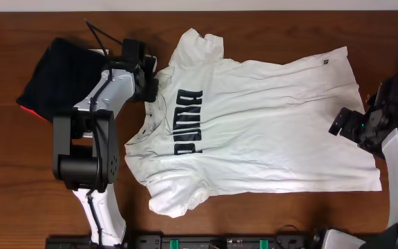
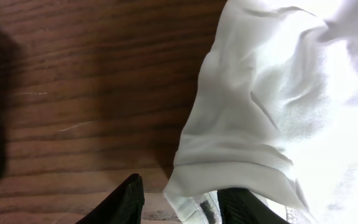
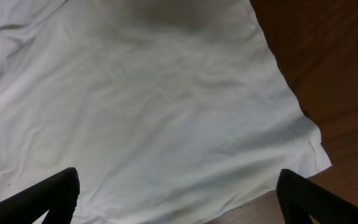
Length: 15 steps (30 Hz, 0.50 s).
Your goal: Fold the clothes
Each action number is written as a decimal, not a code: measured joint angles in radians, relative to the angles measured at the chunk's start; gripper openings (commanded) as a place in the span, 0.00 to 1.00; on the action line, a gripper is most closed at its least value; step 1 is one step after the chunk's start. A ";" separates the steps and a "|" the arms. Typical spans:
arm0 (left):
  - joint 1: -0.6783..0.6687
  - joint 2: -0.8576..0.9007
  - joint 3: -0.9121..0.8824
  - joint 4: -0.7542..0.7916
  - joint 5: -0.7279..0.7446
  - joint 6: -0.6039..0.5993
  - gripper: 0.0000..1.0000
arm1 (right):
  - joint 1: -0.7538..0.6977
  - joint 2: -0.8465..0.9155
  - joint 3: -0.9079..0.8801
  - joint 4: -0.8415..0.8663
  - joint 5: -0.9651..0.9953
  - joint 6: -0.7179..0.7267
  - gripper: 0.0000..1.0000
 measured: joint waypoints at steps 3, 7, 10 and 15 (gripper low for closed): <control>0.000 0.002 0.000 0.011 0.000 0.000 0.40 | 0.000 0.000 0.000 0.000 0.000 0.000 0.99; 0.000 0.019 0.000 0.023 0.001 -0.005 0.07 | 0.000 0.000 0.000 0.000 0.000 0.000 0.99; 0.000 0.029 0.000 0.028 0.000 0.003 0.06 | 0.000 0.000 0.000 0.000 0.000 0.000 0.99; 0.001 0.029 0.000 0.034 -0.006 0.004 0.06 | 0.000 0.000 0.000 0.000 0.002 0.000 0.99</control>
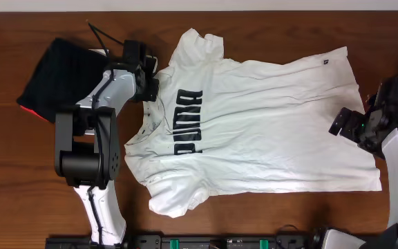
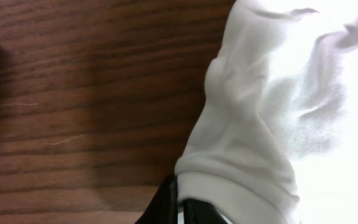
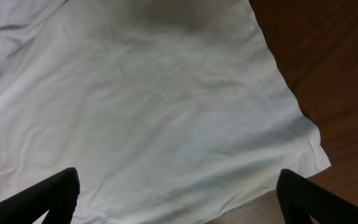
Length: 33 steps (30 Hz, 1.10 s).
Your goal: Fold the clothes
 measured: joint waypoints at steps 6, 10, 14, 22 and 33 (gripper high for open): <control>0.024 0.000 0.000 0.016 -0.051 -0.003 0.06 | 0.000 0.000 0.000 0.000 0.000 0.000 0.99; 0.067 0.000 0.000 0.019 -0.072 -0.016 0.07 | 0.000 0.000 0.000 0.000 0.000 0.000 0.99; 0.099 0.000 0.000 0.022 -0.077 -0.033 0.14 | 0.000 0.000 0.000 0.000 0.000 0.000 0.99; 0.105 0.000 0.002 0.019 -0.089 -0.064 0.45 | 0.000 0.000 0.000 0.000 0.000 0.000 0.99; 0.105 -0.292 0.006 -0.214 -0.084 -0.271 0.57 | 0.000 0.000 0.000 0.000 0.000 0.000 0.99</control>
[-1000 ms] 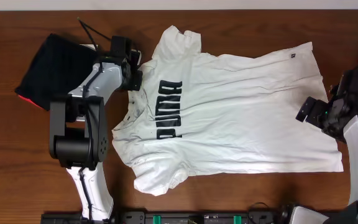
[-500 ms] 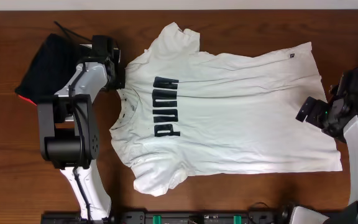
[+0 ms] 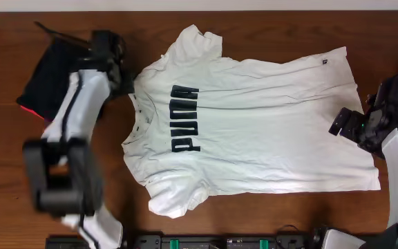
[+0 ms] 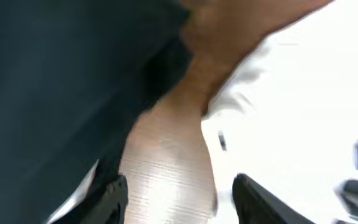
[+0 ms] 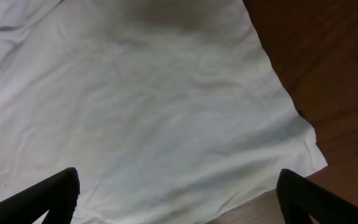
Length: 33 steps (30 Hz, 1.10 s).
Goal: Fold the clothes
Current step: 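Move the left gripper down to the t-shirt's bottom-left hem corner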
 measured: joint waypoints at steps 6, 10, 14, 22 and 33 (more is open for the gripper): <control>-0.001 -0.239 0.029 -0.238 0.076 -0.134 0.56 | 0.000 0.000 0.000 0.000 0.000 0.000 0.99; -0.021 -0.317 0.021 -0.371 0.127 -0.198 0.56 | 0.000 0.000 0.000 0.000 0.000 0.000 0.99; -0.084 -0.375 -0.008 -0.452 0.158 -0.229 0.56 | 0.000 0.000 0.000 0.000 0.000 0.000 0.99; -0.280 -0.429 -0.085 -0.578 0.188 -0.292 0.56 | 0.000 0.000 0.000 0.000 0.000 0.000 0.99; -0.463 -0.446 -0.259 -0.637 0.196 -0.354 0.56 | 0.000 0.000 0.000 0.000 0.000 0.000 0.99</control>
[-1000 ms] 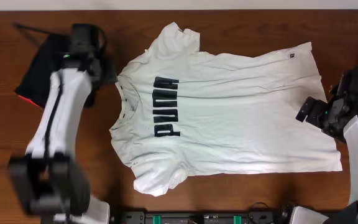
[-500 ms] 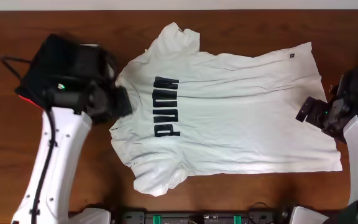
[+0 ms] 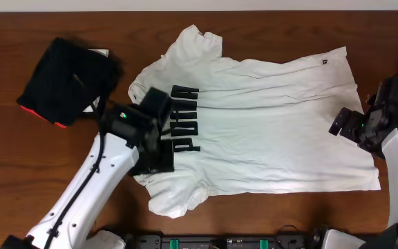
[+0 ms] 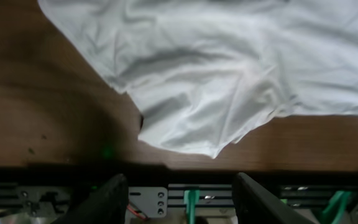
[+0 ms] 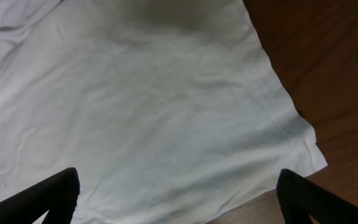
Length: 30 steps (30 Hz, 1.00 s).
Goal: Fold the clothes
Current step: 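Move the left gripper down to the t-shirt's bottom-left hem corner, then move the right gripper down to the bottom-right hem corner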
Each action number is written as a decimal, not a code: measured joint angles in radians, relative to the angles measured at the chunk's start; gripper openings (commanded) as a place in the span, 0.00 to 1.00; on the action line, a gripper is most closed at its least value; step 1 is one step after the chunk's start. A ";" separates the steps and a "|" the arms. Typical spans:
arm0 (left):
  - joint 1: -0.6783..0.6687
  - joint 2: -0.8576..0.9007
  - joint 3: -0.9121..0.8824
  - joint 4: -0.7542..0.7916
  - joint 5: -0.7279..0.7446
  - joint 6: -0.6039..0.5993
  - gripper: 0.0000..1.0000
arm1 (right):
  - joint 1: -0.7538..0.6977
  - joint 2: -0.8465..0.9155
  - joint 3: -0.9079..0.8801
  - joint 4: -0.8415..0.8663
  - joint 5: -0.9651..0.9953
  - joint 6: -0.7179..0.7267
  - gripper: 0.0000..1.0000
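Observation:
A white T-shirt (image 3: 268, 124) with black lettering lies spread on the wooden table, collar to the left and hem to the right. Its near sleeve (image 4: 191, 118) is bunched and creased by the table's front edge. My left gripper (image 3: 159, 160) hangs over the shirt's near-left part, above that sleeve; in the left wrist view the left gripper (image 4: 179, 208) is open and holds nothing. At the shirt's right hem my right gripper (image 3: 344, 126) is open above the hem's near corner (image 5: 303, 143), the right gripper (image 5: 179, 199) also holding nothing.
A folded black garment (image 3: 64, 79) with a red edge lies at the table's far left. Along the front edge runs a black rail with green parts (image 4: 191, 202). Bare wood (image 3: 268, 28) surrounds the shirt.
My left gripper was open at the far-left shoulder, beside the black garment. Now it is over the shirt's near-left part, above the bunched sleeve. The right arm has not moved.
My left gripper stood open around a fold of cloth by the collar. Then it was shut on that fold. Then the shoulder lay spread further left and the gripper was open by the black garment. Now it hangs over the near sleeve. The right gripper stayed open throughout.

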 measured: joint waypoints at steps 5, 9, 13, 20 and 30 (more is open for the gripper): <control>-0.010 -0.116 -0.165 0.018 0.000 -0.056 0.62 | 0.000 0.000 0.000 0.002 0.000 0.000 0.99; -0.010 -0.233 -0.303 0.064 0.009 -0.100 0.70 | 0.000 0.000 -0.002 0.003 0.000 0.000 0.99; -0.010 -0.308 -0.413 0.158 0.060 -0.124 0.75 | 0.000 0.000 -0.003 0.003 -0.005 0.000 0.99; -0.010 -0.323 -0.594 0.296 0.105 -0.193 0.79 | 0.000 0.000 -0.004 0.001 -0.049 0.000 0.99; -0.010 -0.323 -0.705 0.472 0.116 -0.251 0.79 | 0.000 0.000 -0.004 -0.003 -0.065 0.000 0.99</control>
